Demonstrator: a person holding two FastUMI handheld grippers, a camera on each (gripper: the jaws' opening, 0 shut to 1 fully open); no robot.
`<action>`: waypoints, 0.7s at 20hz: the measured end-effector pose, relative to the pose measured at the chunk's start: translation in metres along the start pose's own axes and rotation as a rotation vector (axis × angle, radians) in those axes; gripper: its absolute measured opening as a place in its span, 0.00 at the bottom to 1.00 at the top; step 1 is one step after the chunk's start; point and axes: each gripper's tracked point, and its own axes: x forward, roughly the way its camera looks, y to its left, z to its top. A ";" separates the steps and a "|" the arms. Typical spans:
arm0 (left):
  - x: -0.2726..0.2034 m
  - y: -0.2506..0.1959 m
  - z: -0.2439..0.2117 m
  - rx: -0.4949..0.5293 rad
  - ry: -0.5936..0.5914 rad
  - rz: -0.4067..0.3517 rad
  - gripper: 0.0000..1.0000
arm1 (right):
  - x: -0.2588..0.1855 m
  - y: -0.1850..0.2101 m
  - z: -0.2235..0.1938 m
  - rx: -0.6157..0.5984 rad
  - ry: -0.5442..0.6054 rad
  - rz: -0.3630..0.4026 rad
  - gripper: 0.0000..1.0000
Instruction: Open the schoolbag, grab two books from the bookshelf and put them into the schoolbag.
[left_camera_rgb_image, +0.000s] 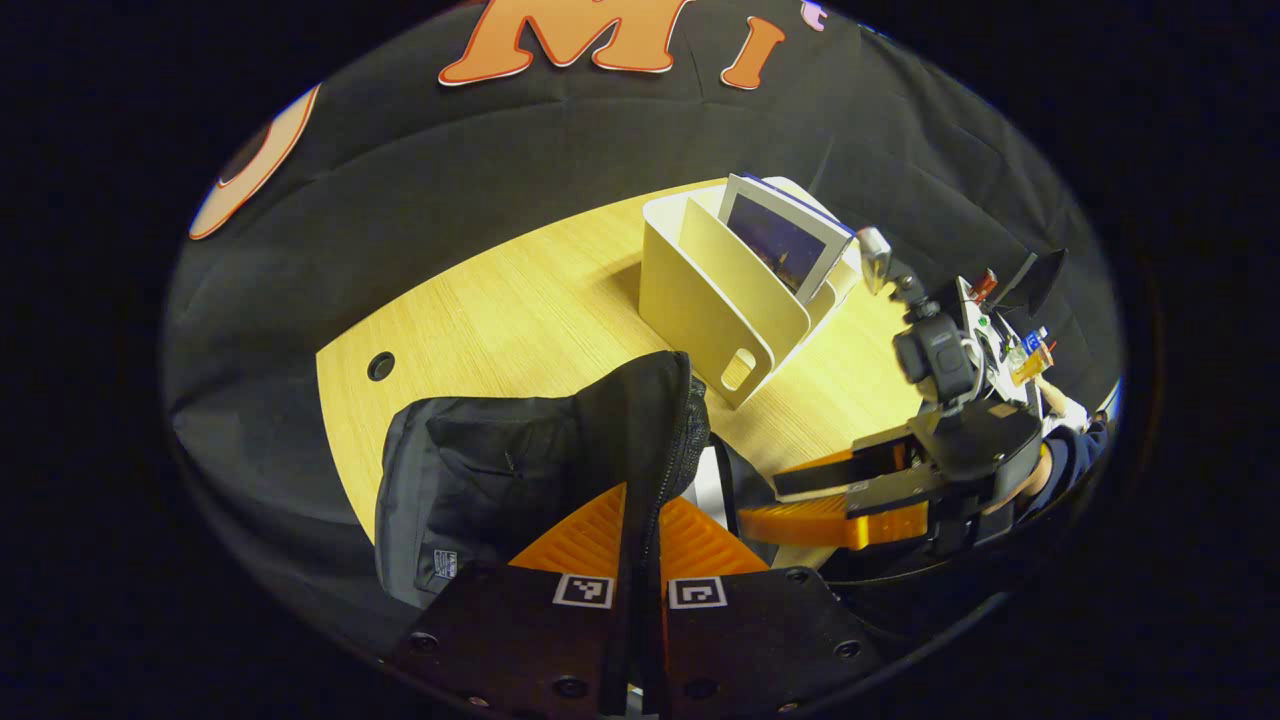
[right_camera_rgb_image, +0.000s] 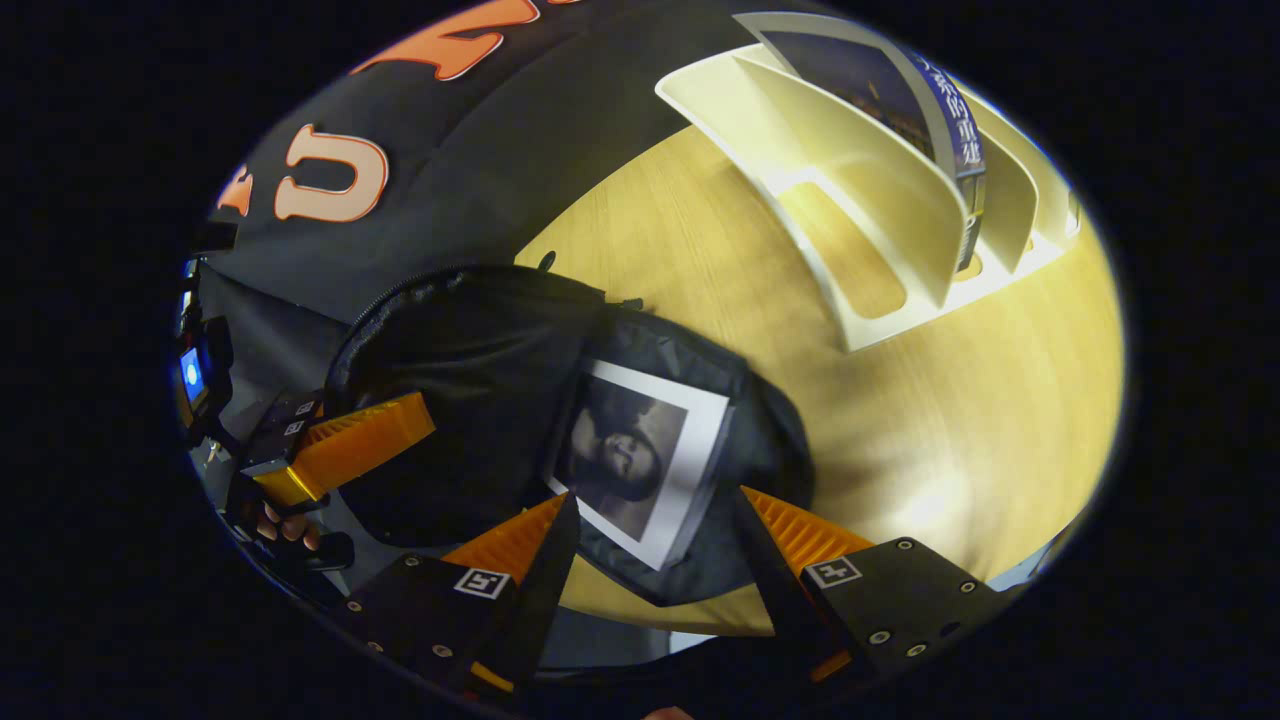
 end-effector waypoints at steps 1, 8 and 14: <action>0.001 -0.001 -0.001 -0.001 0.000 0.000 0.06 | -0.010 -0.006 0.005 -0.018 -0.002 -0.026 0.92; 0.010 -0.005 -0.005 -0.023 0.013 0.011 0.06 | -0.066 -0.046 0.041 -0.138 0.039 -0.202 0.98; 0.017 -0.004 -0.006 -0.041 0.023 0.012 0.06 | -0.102 -0.071 0.084 -0.203 0.080 -0.293 0.99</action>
